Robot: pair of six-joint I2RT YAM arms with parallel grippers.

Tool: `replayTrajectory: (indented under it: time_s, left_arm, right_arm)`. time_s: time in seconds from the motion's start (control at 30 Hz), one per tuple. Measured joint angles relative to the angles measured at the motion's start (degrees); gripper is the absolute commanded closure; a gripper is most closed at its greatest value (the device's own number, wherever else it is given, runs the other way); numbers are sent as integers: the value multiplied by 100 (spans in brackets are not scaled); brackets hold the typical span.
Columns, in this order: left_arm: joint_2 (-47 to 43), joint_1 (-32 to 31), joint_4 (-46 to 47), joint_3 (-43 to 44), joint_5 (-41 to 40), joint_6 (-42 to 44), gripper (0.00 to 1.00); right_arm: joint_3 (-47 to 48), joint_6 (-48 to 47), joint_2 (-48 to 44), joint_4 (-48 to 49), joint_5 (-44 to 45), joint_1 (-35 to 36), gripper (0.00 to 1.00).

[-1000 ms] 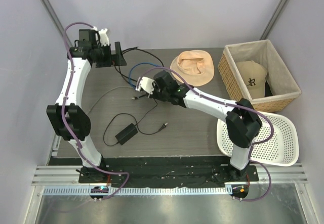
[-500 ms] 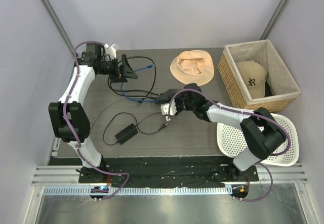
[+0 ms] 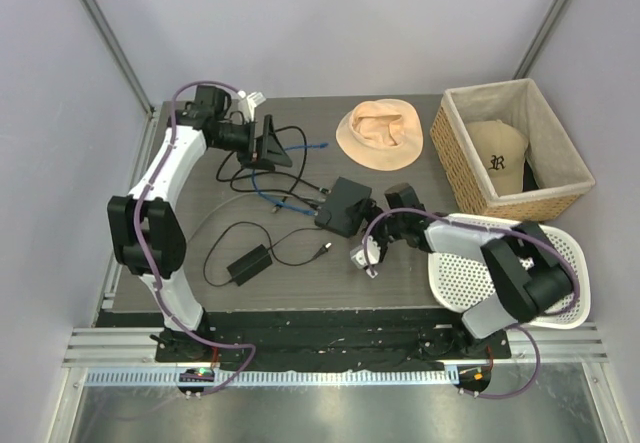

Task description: Pull the plug from the switch port

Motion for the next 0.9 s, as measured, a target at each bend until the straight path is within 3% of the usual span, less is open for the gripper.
replayTrajectory:
  time_s: [0.03, 0.07, 0.2, 0.3, 0.47, 0.7, 0.9]
  left_arm:
    - [44, -24, -103, 85, 9, 39, 10]
    - [116, -61, -205, 223, 26, 79, 10]
    - [391, -299, -448, 863, -48, 94, 11]
    - [555, -407, -505, 1217, -339, 79, 12]
    - [1185, -214, -590, 2011, -813, 83, 12]
    - [2798, 492, -966, 3799, -1434, 382, 12]
    - [3032, 1023, -1207, 3744, -977, 490, 12]
  right_arm:
    - [-33, -2, -186, -37, -31, -59, 14]
    - [-83, -55, -431, -155, -68, -146, 1]
    - [-131, -33, -1123, -702, -138, -511, 0]
    - [24, 560, -1259, -986, -138, -553, 0]
    - [785, 2900, -1016, -686, 306, -463, 2]
    - [3187, 7095, 365, -625, 1248, -407, 6]
    - [3639, 9567, 623, -776, 1491, -411, 6]
